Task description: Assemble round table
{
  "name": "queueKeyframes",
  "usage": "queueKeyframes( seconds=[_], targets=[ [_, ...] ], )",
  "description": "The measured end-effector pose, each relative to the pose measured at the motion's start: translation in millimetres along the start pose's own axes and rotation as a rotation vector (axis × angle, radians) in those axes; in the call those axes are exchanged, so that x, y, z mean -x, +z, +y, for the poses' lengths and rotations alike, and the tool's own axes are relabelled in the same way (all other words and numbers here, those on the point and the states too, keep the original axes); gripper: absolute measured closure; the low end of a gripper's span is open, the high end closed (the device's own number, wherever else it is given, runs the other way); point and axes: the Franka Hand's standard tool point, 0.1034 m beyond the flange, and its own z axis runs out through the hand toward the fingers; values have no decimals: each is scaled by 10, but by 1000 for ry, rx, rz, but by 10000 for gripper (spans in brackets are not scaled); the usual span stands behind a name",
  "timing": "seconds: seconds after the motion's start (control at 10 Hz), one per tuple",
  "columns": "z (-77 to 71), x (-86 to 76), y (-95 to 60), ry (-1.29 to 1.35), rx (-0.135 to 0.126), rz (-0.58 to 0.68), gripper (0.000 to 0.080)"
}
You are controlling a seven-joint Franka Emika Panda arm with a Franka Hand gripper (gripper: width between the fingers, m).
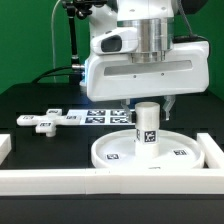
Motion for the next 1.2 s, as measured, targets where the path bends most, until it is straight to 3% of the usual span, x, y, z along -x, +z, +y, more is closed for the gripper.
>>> queueKeyframes(
  seconds=[0.3,0.5,0.8,1.2],
  targets=[
    [18,-2,-2,230,-7,0,390],
    [50,-15,-1,461,-42,11,390],
    [47,3,5,725,-65,6,390],
    [46,9,9,982,-73,-7,389]
  ],
)
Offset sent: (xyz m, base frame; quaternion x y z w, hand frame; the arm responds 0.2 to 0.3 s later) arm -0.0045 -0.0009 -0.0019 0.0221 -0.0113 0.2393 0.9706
